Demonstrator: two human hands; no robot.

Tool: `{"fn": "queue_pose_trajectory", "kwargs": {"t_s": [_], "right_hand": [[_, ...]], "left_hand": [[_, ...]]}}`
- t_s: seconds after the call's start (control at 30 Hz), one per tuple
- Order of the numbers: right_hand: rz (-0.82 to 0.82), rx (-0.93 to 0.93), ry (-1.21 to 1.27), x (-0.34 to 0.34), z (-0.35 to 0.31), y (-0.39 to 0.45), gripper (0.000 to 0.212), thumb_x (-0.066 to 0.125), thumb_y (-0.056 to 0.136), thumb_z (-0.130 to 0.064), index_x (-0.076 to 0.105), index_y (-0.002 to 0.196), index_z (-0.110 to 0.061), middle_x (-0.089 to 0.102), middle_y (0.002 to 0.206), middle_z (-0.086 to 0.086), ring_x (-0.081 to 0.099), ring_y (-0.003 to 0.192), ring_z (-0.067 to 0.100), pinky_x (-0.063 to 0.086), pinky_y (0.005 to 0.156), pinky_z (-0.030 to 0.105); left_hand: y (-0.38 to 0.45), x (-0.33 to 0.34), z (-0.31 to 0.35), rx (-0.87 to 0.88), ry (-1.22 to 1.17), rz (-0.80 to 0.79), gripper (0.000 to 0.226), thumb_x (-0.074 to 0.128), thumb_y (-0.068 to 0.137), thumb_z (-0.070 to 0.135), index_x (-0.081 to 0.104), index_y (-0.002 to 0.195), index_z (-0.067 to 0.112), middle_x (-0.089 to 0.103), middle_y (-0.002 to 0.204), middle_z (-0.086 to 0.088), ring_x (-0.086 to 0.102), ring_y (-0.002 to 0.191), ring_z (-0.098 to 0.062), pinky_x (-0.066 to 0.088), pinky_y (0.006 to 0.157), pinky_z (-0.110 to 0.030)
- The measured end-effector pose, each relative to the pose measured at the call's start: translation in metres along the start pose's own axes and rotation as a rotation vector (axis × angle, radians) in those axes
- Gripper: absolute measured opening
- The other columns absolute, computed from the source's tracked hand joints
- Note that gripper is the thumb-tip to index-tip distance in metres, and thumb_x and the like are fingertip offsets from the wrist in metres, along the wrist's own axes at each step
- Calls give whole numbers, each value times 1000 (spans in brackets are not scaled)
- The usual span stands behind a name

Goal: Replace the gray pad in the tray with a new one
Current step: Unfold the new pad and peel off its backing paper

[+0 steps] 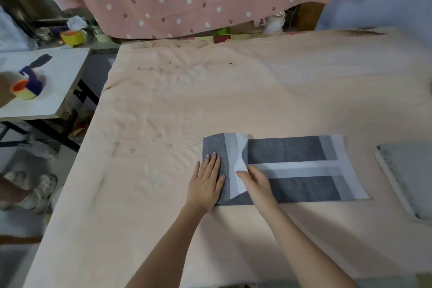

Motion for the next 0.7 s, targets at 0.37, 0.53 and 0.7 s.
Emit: {"fn": "queue_pose_trajectory", "kwargs": {"t_s": [0.37,0.53,0.7], "right_hand": [[259,1,-107,-54,17,31,9,62,88,-26,57,94,-22,61,96,-4,58,89,12,43,70,21],[144,20,-289,-52,-2,76,58,68,84,-29,41,135,-19,48,121,-4,50,108,11,43,84,26],[12,54,-221,-40,-16,106,30,73,81,-19,61,109,-17,67,107,3,63,94,13,52,83,30]], "left_hand": [[2,16,19,48,-7,-10,55,19,102,39,5,150,16,2,158,3,-5,146,-15,-16,117,-32],[2,16,16,49,10,-9,56,11,101,42,4,150,17,1,158,3,-8,145,-14,-15,117,-33],[1,8,20,49,29,-2,55,21,99,38,30,146,10,28,153,-3,21,143,-19,0,116,-37]]}}
Point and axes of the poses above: each hand's wrist, its own y-axis towards the middle knuckle, its own x-axis out of the palm, z = x × y, the point moved 7 cm from there along y, towards the middle knuckle
